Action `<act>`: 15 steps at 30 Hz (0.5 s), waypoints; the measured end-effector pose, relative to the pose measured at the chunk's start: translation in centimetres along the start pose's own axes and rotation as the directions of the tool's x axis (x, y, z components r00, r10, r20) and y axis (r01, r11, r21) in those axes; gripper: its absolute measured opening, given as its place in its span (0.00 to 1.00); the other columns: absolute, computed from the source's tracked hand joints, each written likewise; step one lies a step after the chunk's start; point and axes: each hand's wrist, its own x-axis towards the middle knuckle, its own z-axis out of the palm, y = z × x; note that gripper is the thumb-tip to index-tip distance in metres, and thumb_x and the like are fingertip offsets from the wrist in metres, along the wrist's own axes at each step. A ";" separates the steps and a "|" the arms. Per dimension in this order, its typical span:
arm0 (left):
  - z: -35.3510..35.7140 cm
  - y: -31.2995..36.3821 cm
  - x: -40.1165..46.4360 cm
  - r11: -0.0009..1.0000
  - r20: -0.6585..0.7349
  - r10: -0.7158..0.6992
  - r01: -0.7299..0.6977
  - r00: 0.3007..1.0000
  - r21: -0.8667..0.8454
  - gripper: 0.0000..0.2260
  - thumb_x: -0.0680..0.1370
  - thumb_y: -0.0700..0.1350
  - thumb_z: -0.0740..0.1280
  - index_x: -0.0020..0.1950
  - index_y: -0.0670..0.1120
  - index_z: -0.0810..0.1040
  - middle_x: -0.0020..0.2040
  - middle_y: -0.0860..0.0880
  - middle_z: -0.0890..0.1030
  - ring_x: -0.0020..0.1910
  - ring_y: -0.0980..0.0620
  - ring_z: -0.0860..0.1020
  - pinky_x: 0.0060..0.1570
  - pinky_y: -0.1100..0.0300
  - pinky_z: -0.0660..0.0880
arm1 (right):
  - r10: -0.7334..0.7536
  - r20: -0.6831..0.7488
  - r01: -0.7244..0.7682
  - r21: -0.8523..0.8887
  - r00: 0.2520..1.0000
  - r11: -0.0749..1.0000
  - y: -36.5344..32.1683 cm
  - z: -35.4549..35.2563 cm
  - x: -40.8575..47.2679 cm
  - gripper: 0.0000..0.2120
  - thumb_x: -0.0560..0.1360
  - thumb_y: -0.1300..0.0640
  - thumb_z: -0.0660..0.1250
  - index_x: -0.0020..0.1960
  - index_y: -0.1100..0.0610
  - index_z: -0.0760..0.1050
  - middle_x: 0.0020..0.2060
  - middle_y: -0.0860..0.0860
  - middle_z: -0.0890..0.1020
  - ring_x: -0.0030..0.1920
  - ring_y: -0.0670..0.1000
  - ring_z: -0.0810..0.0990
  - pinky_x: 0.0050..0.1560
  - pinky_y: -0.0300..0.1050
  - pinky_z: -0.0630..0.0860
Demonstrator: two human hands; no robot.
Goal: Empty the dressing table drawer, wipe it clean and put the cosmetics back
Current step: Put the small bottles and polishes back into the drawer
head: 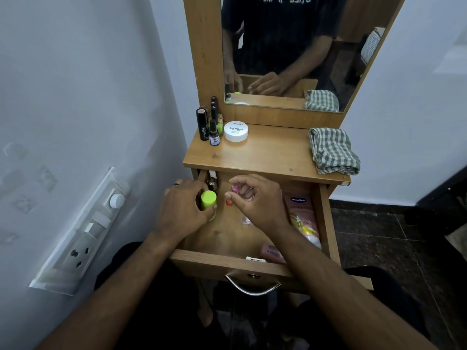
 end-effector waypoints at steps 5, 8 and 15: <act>0.2 0.1 0.0 0.999 0.003 -0.003 0.003 1.000 0.054 0.17 0.69 0.57 0.75 0.54 0.52 0.79 0.49 0.52 0.79 0.48 0.51 0.75 0.46 0.54 0.69 | -0.002 0.080 0.002 -0.003 0.997 1.000 0.0 0.1 -0.3 0.15 0.69 0.56 0.80 0.54 0.55 0.84 0.41 0.47 0.83 0.37 0.46 0.80 0.38 0.37 0.78; 0.3 0.1 -0.1 0.999 0.024 -0.031 0.030 0.999 0.038 0.19 0.69 0.56 0.75 0.56 0.51 0.78 0.51 0.52 0.77 0.51 0.49 0.75 0.48 0.52 0.72 | 0.017 0.138 -0.016 -0.009 0.990 1.000 0.1 0.5 -0.4 0.16 0.69 0.56 0.80 0.55 0.54 0.83 0.41 0.46 0.83 0.37 0.46 0.80 0.39 0.43 0.81; 0.3 0.5 -0.3 1.000 0.033 -0.022 0.021 0.999 0.023 0.20 0.72 0.56 0.72 0.60 0.50 0.78 0.52 0.52 0.75 0.53 0.50 0.75 0.49 0.54 0.68 | 0.067 0.284 -0.061 -0.031 0.956 0.998 0.5 1.2 -0.9 0.15 0.67 0.60 0.81 0.53 0.55 0.83 0.40 0.44 0.82 0.36 0.45 0.81 0.40 0.45 0.82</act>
